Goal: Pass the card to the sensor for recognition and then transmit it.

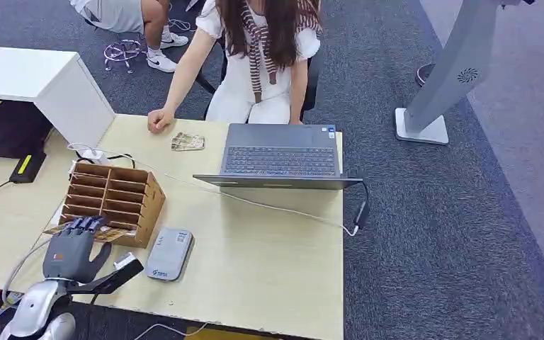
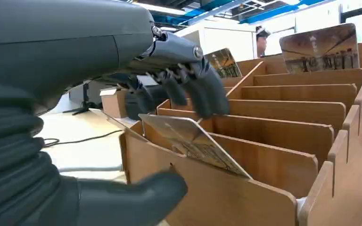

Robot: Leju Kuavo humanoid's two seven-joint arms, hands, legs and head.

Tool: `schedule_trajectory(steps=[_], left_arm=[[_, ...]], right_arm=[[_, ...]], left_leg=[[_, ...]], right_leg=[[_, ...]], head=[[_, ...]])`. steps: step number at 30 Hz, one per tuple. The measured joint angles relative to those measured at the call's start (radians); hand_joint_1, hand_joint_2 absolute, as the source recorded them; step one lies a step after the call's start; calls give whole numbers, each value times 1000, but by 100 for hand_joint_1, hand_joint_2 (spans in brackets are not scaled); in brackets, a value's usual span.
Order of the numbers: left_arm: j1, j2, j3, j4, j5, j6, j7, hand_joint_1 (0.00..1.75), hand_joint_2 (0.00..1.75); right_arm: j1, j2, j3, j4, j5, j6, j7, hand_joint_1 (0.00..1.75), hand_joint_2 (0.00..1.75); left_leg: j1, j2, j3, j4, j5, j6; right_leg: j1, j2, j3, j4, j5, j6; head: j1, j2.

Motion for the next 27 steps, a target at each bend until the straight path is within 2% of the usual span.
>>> schedule_trajectory(steps=[15, 22, 27], left_arm=[[1, 0, 0, 3, 9, 36, -21, 175, 175], [7, 0, 0, 3, 13, 84, -41, 175, 175], [53, 0, 0, -71, 8, 128, -56, 175, 175]], right_arm=[[0, -2, 5, 0, 0, 1, 0, 0, 175], [0, -3, 6, 0, 0, 1, -2, 0, 175], [1, -3, 6, 0, -5, 0, -5, 0, 175]], left_leg=[[0, 0, 0, 0, 0, 0], [0, 0, 0, 0, 0, 0], [0, 0, 0, 0, 0, 0]], right_leg=[[0, 0, 0, 0, 0, 0], [0, 0, 0, 0, 0, 0], [0, 1, 0, 0, 0, 0]], head=[[0, 0], [0, 0], [0, 0]])
